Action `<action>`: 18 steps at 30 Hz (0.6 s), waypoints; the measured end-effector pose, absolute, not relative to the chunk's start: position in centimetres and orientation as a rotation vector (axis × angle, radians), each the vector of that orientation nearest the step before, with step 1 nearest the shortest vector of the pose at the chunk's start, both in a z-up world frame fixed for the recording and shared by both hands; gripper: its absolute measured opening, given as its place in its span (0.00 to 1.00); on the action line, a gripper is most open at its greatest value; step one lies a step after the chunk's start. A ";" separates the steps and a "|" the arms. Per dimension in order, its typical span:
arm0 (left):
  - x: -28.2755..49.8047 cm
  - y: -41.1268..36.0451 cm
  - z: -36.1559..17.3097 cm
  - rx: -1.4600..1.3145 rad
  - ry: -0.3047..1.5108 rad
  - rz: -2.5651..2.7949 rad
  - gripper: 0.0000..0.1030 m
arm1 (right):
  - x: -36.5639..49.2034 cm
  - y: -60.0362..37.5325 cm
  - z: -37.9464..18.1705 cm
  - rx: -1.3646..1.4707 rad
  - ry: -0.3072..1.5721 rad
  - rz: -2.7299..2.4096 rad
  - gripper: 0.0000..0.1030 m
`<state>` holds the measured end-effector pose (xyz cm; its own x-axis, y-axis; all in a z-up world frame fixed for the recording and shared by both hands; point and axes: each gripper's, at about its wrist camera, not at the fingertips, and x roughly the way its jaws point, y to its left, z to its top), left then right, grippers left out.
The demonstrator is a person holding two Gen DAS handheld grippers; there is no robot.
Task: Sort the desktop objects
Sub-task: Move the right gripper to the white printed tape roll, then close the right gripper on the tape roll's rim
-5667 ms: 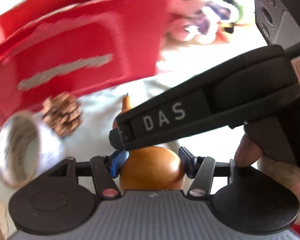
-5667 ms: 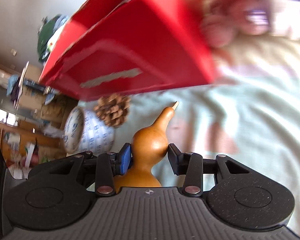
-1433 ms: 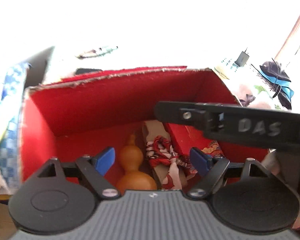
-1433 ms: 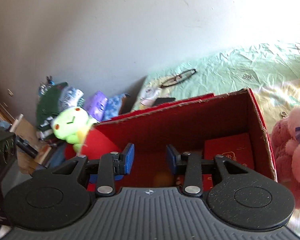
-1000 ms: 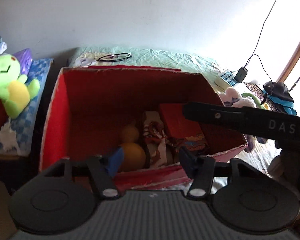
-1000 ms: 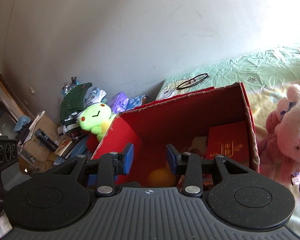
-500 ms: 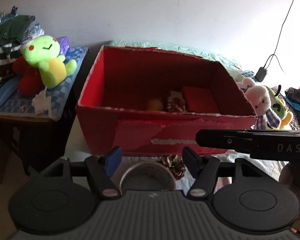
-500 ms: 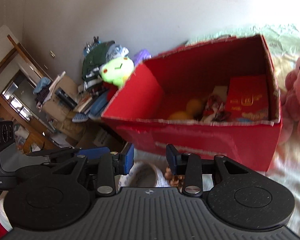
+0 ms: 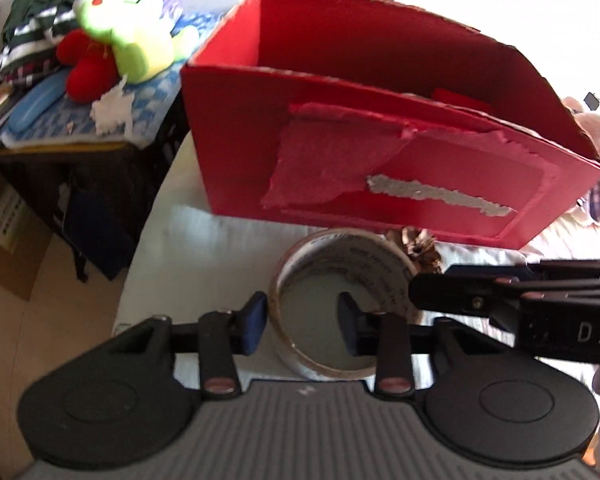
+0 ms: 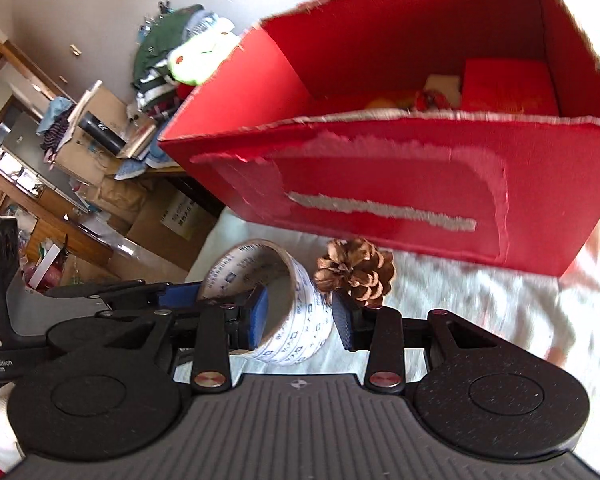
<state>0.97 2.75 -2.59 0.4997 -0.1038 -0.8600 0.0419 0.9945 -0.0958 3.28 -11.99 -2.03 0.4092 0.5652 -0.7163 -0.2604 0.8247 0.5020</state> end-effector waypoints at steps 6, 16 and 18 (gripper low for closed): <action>1.5 3.0 -3.3 -0.076 1.066 -0.069 0.23 | 3.7 -11.3 -2.9 0.337 1.082 0.535 0.29; 1.7 2.2 -4.0 -0.006 1.089 -0.043 0.09 | 4.0 -11.5 -3.0 0.358 1.143 0.541 0.22; 1.4 1.9 -3.7 0.004 1.091 -0.048 0.09 | 3.8 -11.8 -2.8 0.348 1.160 0.538 0.20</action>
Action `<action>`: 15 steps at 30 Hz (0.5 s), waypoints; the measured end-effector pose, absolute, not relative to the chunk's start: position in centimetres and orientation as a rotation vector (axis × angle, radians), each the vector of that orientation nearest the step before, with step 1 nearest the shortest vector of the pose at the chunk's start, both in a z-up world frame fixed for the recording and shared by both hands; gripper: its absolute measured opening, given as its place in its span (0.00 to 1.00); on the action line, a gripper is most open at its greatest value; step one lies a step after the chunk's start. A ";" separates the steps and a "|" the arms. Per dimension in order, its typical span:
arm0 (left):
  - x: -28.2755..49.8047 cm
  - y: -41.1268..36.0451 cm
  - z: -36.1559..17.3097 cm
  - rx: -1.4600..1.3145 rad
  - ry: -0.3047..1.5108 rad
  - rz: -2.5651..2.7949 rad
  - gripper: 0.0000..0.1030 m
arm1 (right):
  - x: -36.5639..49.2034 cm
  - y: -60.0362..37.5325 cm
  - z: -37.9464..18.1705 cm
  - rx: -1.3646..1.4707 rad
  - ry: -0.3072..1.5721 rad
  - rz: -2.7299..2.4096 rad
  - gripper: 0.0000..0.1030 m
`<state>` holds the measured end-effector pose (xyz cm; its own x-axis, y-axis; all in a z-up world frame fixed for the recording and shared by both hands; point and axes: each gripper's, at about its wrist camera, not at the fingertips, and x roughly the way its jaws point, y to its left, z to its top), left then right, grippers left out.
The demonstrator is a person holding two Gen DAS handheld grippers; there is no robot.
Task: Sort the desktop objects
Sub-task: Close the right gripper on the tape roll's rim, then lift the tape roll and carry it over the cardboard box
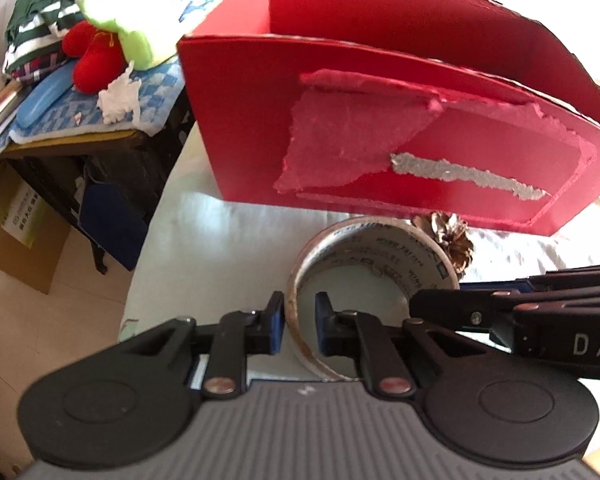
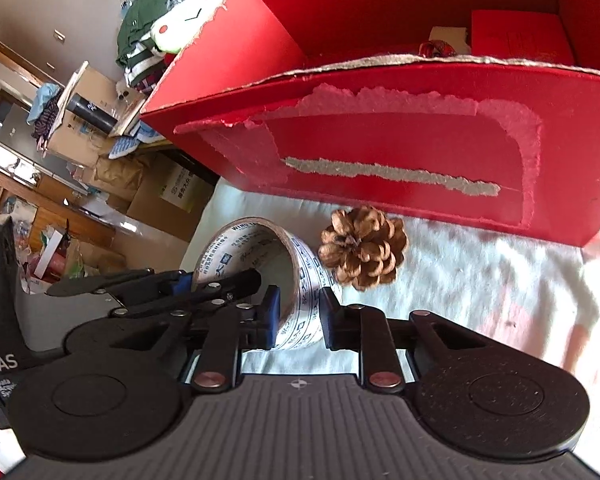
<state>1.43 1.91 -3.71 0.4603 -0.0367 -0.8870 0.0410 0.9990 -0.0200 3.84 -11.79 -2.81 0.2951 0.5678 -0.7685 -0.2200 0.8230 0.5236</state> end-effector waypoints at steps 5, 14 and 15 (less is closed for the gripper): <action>0.5 1.1 -2.9 0.001 1.122 -0.087 0.09 | 3.3 -12.7 -2.6 0.326 1.205 0.520 0.17; -1.9 -3.4 -3.4 0.035 1.225 -0.214 0.10 | 0.5 -17.0 -2.0 0.348 1.239 0.469 0.17; -2.1 -4.1 -3.4 0.048 1.225 -0.233 0.10 | 0.1 -17.6 -1.9 0.352 1.236 0.456 0.17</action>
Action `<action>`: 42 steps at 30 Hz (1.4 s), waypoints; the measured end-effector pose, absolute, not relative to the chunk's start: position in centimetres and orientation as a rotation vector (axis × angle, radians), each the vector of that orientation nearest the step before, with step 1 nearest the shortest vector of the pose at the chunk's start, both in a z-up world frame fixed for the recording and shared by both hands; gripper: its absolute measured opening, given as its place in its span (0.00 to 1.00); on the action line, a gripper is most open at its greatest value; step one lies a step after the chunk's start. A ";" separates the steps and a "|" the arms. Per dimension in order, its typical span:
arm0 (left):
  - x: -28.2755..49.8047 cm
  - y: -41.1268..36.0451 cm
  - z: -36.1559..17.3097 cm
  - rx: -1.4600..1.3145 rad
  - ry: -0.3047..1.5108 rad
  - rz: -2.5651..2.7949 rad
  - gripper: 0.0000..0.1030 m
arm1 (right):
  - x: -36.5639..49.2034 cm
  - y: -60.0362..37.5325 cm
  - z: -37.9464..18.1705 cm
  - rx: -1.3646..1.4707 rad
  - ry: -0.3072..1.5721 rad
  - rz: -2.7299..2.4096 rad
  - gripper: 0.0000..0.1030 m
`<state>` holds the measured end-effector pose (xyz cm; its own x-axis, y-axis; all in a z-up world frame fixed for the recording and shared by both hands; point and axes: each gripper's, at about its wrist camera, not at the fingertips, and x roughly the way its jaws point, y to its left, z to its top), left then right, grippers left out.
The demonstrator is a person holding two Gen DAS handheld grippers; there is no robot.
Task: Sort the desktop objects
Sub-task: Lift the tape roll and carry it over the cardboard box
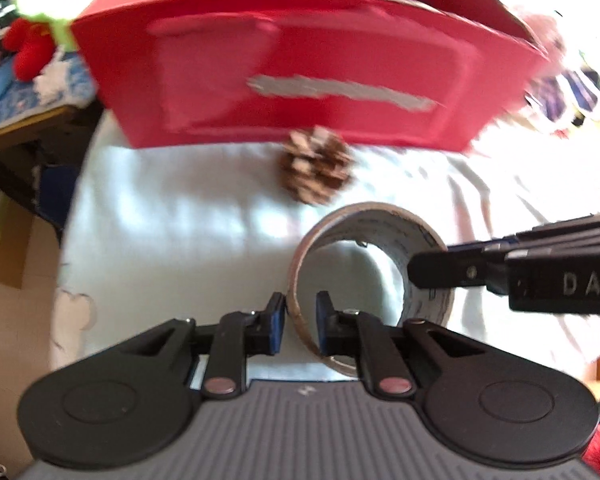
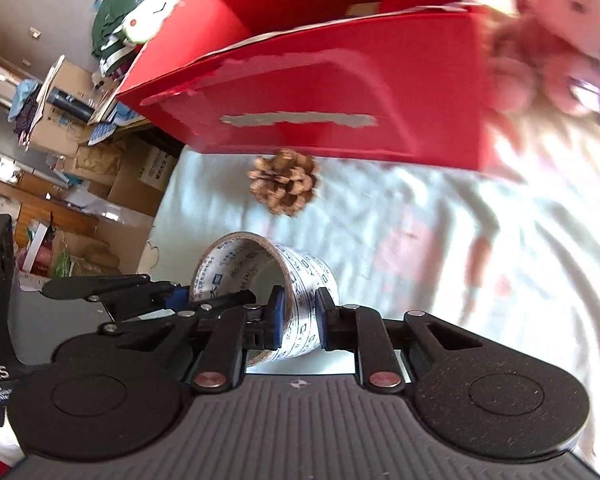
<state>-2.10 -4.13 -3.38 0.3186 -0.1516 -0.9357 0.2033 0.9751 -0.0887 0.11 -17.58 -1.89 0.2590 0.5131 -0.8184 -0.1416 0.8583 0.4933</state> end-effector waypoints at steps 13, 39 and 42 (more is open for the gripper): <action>-1.7 -15.4 -1.0 0.175 1.108 -0.531 0.10 | -5.2 -27.4 1.1 0.414 1.095 0.170 0.17; 11.9 -10.2 11.5 0.181 0.770 -0.475 0.11 | 7.9 -23.1 11.0 0.307 0.740 0.209 0.15; 14.4 -7.2 10.2 0.178 0.794 -0.432 0.11 | 10.5 -20.5 9.6 0.348 0.776 0.239 0.15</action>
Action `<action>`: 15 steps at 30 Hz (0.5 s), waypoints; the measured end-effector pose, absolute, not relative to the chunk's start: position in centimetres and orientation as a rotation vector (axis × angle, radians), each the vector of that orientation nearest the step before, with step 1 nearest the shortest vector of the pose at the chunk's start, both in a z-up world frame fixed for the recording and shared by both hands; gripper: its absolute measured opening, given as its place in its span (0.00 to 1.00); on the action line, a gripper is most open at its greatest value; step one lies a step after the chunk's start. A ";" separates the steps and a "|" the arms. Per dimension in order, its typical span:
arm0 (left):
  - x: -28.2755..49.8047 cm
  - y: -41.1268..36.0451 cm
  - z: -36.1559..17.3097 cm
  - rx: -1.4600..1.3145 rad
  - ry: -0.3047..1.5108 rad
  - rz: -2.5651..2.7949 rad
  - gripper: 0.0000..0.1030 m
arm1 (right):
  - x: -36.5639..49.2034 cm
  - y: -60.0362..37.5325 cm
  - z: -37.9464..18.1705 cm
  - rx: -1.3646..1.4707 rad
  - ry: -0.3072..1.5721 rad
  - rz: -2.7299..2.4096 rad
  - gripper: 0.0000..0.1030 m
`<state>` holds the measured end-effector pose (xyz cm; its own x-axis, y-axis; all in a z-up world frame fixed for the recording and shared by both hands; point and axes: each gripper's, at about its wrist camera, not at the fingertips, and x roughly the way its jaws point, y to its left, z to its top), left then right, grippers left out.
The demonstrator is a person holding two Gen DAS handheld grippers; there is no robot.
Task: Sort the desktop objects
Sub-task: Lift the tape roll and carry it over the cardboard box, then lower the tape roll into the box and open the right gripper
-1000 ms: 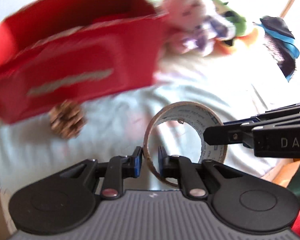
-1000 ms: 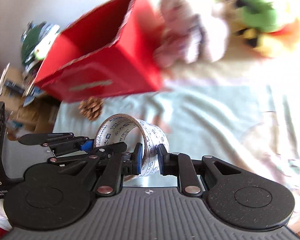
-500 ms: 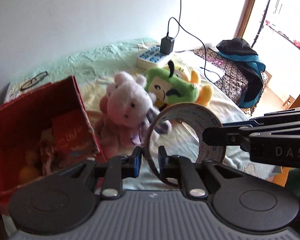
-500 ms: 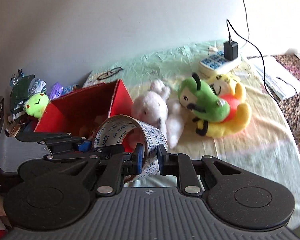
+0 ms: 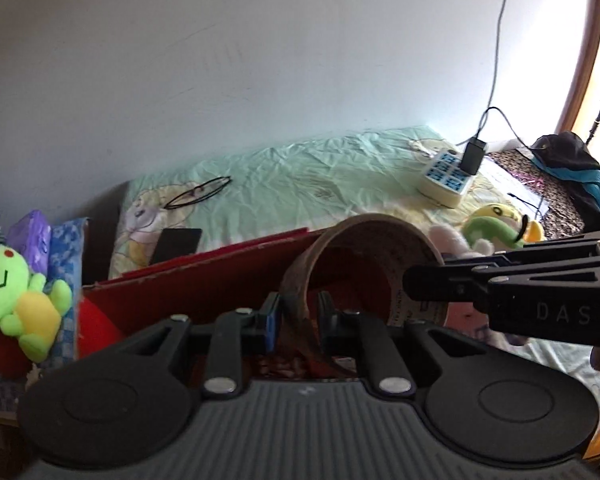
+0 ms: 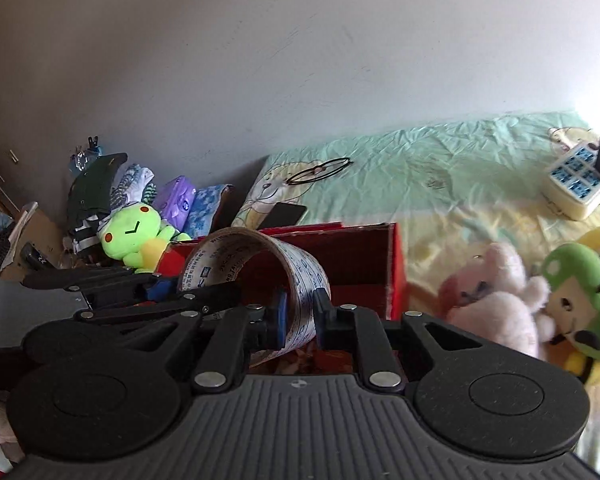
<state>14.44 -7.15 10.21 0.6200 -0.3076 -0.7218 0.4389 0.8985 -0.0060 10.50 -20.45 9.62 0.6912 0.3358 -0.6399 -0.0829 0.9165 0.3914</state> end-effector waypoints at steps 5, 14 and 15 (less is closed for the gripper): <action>17.9 -3.0 6.5 0.197 0.864 -0.365 0.10 | 14.6 -16.5 6.6 0.402 0.849 0.275 0.14; 21.4 0.0 0.8 0.225 0.986 -0.286 0.10 | 19.1 -11.7 2.9 0.326 0.974 0.273 0.12; 21.7 0.0 0.5 0.236 0.988 -0.280 0.10 | 19.5 -11.5 2.4 0.319 0.985 0.273 0.12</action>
